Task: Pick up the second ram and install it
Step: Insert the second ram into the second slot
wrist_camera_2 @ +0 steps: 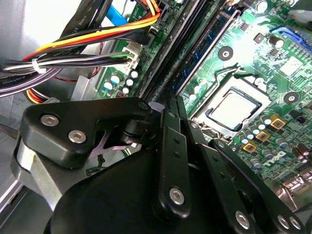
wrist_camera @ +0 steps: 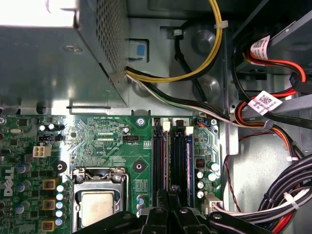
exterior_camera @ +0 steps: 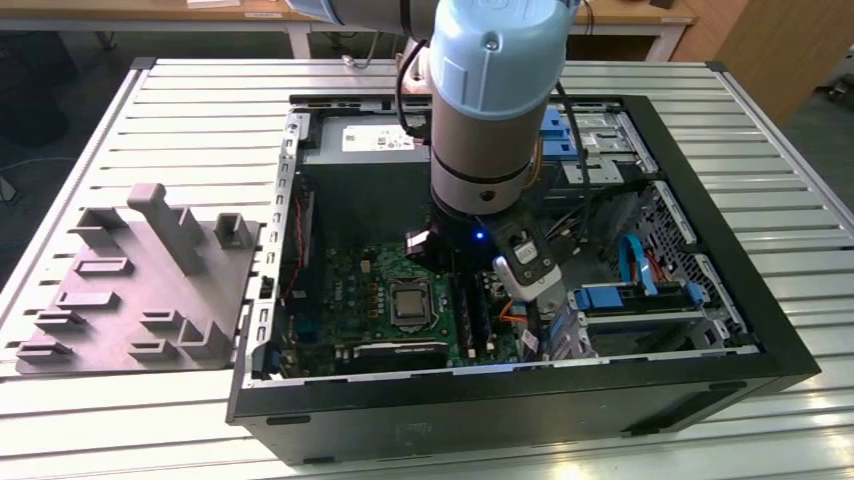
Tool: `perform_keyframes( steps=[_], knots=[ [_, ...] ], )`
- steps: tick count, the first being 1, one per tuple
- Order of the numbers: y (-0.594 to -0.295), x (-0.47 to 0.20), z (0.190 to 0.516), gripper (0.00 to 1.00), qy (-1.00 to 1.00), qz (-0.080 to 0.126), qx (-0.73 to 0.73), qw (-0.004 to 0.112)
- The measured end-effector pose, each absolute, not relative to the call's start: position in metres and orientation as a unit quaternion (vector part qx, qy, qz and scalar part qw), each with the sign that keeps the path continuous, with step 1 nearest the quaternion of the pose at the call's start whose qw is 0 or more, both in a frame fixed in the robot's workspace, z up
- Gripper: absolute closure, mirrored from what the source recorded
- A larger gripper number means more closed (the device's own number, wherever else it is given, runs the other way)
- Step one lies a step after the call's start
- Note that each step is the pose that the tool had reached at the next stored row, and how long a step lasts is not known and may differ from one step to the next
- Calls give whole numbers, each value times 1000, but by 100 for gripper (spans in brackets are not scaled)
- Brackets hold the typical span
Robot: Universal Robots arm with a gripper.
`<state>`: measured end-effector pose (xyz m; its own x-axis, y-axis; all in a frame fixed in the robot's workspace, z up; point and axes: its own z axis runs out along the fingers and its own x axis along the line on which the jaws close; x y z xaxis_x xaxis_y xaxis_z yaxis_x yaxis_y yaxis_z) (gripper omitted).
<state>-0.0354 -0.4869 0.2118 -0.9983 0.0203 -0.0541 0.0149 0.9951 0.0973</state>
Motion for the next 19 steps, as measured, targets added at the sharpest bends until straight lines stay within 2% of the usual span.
perform_keyframes(
  steps=[6, 7, 13, 19],
  knots=[
    [-487, -35, 211, 87, 998, 49, 9, 28],
    [-487, -35, 211, 81, 998, 50, 9, 28],
    [-487, -35, 214, 81, 998, 49, 9, 28],
    [-487, -35, 231, 81, 998, 49, 9, 28]
  ],
)
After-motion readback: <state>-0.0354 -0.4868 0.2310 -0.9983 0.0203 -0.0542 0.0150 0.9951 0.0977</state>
